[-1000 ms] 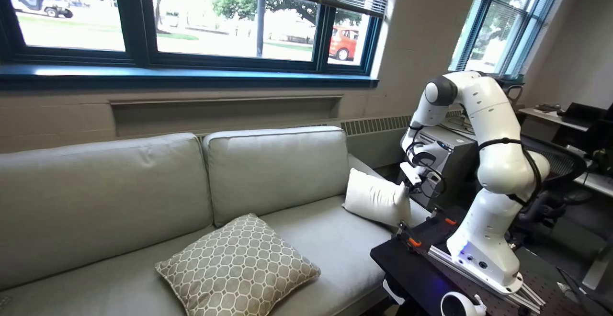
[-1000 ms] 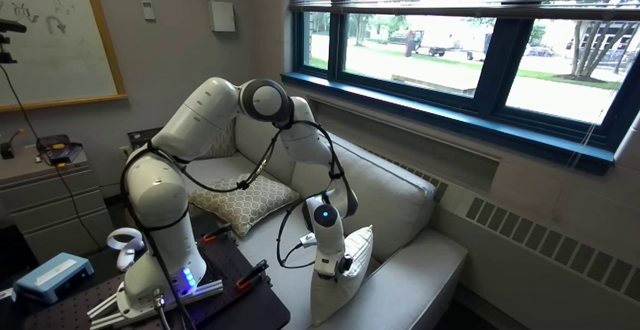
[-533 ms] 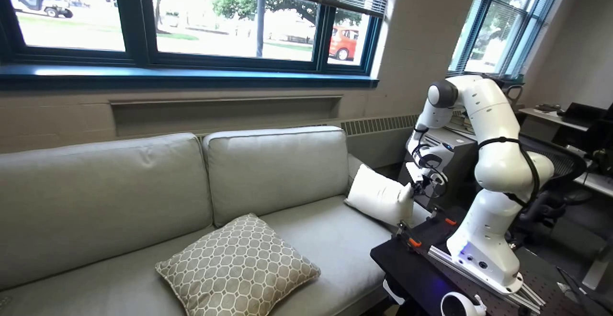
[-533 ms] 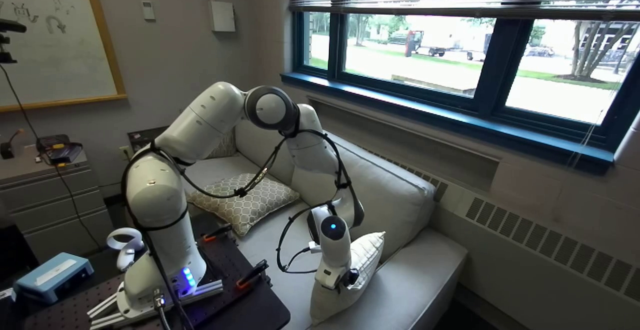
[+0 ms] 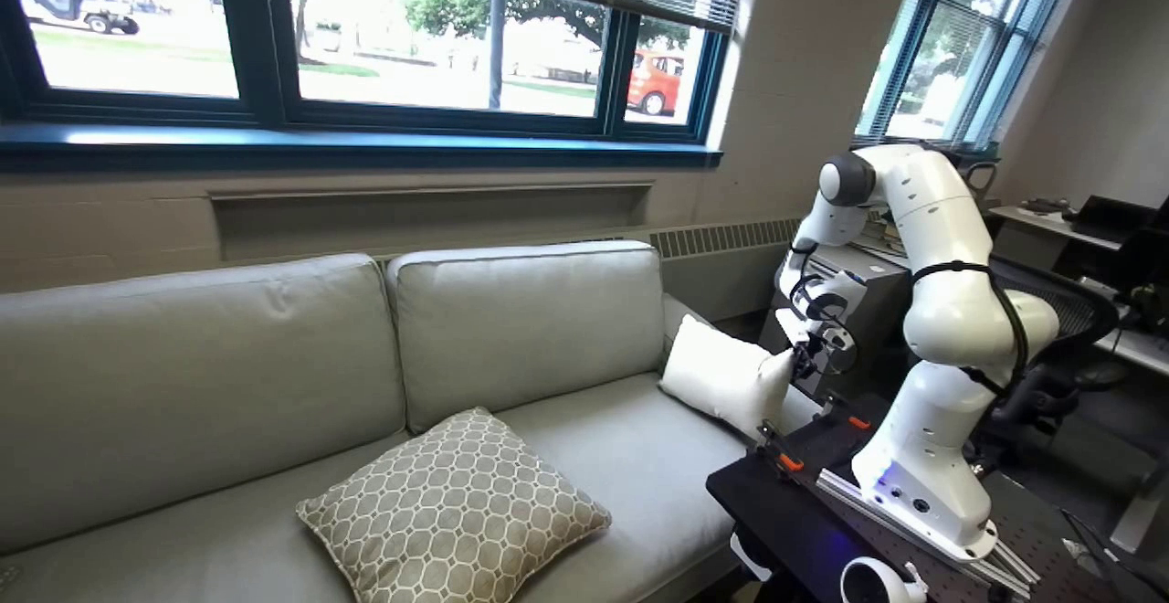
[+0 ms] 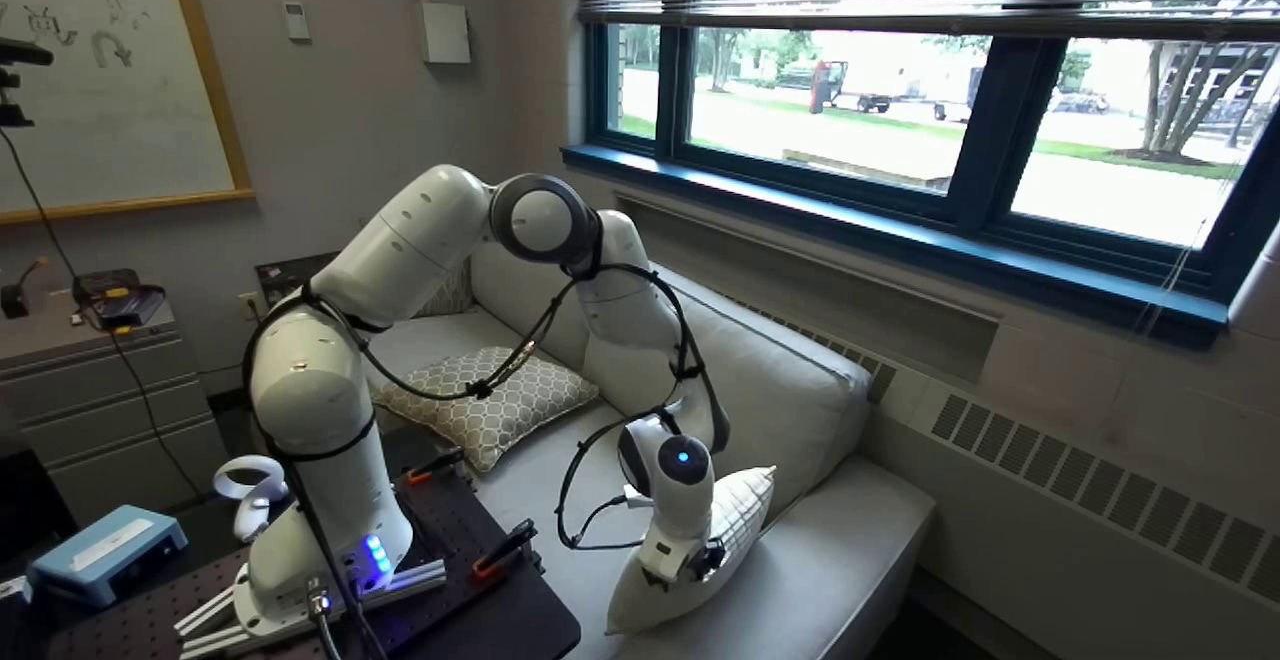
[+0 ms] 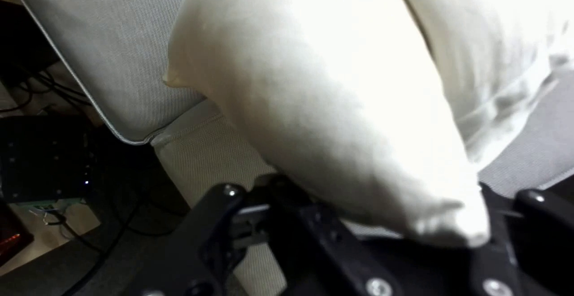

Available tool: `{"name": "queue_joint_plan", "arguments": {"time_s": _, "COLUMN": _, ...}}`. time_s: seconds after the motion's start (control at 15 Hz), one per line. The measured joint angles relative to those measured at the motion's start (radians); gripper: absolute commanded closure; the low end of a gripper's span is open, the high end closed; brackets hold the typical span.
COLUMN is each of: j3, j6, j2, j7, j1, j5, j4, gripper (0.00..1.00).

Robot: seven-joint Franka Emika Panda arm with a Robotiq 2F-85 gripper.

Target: Put the pillows upright against the armrest

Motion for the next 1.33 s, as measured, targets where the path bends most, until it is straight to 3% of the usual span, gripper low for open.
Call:
{"name": "queue_joint_plan", "arguments": {"time_s": 0.73, "j3": -0.011, "j6": 0.050, "j2": -0.008, "j7": 0.042, "j1": 0.000, "j5": -0.055, "j4": -0.014, "gripper": 0.00}}
{"name": "queue_joint_plan", "arguments": {"time_s": 1.33, "j3": -0.008, "j6": 0.104, "j2": -0.088, "j7": 0.031, "j1": 0.004, "j5": -0.076, "j4": -0.074, "gripper": 0.00}}
